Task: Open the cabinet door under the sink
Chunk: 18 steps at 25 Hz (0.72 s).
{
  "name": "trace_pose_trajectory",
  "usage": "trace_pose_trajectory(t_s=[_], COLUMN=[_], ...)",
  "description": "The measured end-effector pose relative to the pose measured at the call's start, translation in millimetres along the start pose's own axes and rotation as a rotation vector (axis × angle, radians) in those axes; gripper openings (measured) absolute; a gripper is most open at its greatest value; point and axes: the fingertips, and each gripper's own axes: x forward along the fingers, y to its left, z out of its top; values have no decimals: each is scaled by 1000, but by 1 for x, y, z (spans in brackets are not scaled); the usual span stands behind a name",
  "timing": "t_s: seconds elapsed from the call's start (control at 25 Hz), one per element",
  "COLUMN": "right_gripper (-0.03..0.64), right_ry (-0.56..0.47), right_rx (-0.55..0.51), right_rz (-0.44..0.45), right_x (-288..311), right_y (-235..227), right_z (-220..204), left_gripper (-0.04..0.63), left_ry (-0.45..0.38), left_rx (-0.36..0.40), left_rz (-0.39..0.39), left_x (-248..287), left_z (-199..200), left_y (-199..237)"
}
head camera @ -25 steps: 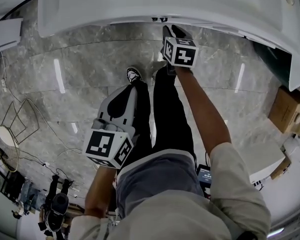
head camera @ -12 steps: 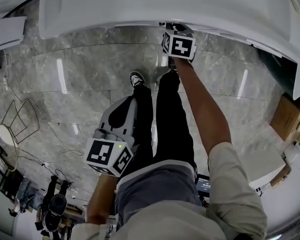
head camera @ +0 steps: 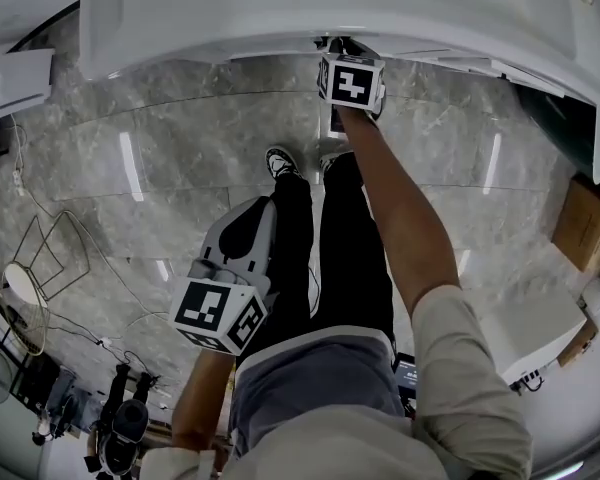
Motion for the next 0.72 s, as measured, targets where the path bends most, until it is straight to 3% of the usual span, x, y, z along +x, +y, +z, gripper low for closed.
trace_pose_trajectory(t_s=[0.72], right_gripper=[54], right_ry=[8], right_rx=[-30], right_rz=[52], right_x=[-12], right_y=[0], right_z=[-19], left_gripper=[-2], left_ry=[23], left_rx=[14], left_rz=[-23], left_x=[-4], left_z=[-20], left_y=[-23])
